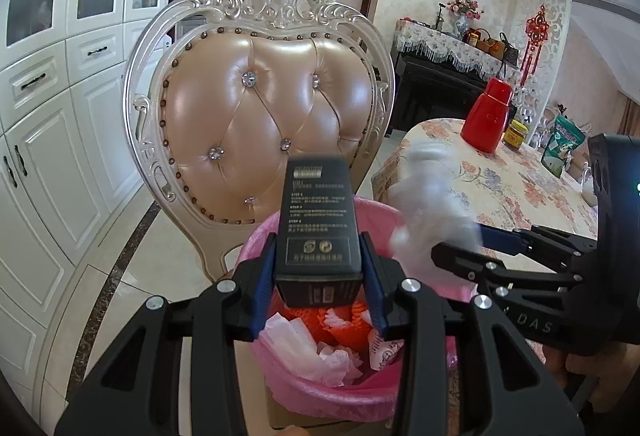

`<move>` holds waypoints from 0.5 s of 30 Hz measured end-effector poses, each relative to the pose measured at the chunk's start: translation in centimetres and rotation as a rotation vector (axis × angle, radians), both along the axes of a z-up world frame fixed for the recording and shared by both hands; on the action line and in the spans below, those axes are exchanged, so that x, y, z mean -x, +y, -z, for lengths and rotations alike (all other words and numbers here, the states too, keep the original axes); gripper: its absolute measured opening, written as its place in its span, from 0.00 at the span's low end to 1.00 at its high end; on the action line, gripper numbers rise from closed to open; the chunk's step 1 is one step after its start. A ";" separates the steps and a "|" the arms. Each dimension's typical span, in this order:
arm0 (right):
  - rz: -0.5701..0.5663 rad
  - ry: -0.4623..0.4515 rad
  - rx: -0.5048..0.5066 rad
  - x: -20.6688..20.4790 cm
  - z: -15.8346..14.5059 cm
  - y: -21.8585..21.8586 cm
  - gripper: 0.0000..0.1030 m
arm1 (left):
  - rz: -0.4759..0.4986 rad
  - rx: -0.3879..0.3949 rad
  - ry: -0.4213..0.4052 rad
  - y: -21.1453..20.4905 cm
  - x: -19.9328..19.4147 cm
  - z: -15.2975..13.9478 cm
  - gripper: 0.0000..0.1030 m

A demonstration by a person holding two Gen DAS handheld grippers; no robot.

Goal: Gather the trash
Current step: 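Open both tools to drop the box and plastic bag into the bin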

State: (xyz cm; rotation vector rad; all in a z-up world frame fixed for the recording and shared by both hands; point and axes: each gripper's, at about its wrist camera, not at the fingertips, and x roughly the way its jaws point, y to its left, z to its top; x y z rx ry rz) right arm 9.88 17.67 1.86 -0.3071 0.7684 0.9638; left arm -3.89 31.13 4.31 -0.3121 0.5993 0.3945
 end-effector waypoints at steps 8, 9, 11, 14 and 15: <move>0.027 -0.017 0.015 -0.6 0.4 -1.1 0.57 | -0.006 0.019 0.007 0.0 -0.2 0.6 0.44; 0.033 -0.019 0.016 -0.6 0.4 -1.4 0.57 | -0.006 0.022 0.008 0.0 -0.2 0.7 0.44; 0.048 -0.034 0.017 -0.5 0.4 -2.2 0.61 | -0.006 0.030 0.016 -0.3 -0.1 1.1 0.48; 0.063 -0.054 0.020 -0.3 0.5 -3.1 0.64 | 0.001 0.041 0.023 -0.9 0.2 1.4 0.57; 0.071 -0.056 0.018 -0.3 0.6 -3.6 0.64 | 0.005 0.041 0.028 -1.2 0.4 1.5 0.60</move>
